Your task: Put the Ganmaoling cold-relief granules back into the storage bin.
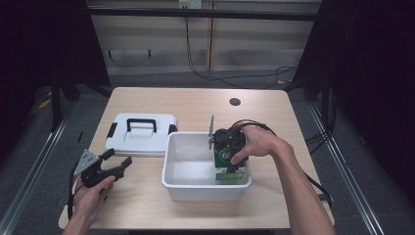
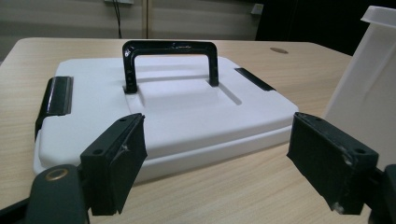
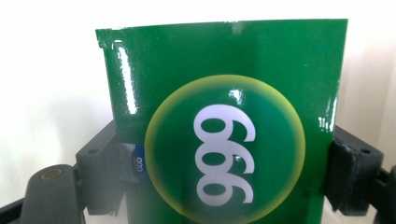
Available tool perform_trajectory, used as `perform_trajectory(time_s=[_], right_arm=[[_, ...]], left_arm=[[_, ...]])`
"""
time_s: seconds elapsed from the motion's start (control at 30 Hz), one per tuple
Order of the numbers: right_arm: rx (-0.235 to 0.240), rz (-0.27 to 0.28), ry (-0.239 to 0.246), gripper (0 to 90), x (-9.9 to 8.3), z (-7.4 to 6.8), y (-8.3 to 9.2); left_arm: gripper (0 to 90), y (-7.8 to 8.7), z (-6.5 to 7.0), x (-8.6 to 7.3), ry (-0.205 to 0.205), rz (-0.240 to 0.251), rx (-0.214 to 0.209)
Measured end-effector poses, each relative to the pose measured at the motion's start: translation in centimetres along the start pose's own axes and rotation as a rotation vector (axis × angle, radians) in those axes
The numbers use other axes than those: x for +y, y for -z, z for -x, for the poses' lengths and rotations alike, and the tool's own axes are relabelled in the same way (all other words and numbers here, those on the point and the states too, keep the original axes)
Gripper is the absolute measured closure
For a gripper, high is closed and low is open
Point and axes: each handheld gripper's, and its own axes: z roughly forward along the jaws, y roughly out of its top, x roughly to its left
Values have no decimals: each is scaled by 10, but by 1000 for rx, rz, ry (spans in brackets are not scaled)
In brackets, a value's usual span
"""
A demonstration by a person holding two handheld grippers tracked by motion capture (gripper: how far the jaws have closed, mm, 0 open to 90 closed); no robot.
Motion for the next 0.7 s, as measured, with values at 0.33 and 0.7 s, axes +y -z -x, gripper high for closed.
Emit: perform_trajectory(time_s=[0.33, 0.7], right_arm=[[10, 4, -22, 157, -2, 4, -11], [-4, -52, -10, 152, -2, 6, -21]], left_arm=[[189, 0, 0, 0, 2, 0, 1], [191, 0, 0, 0, 0, 0, 0]])
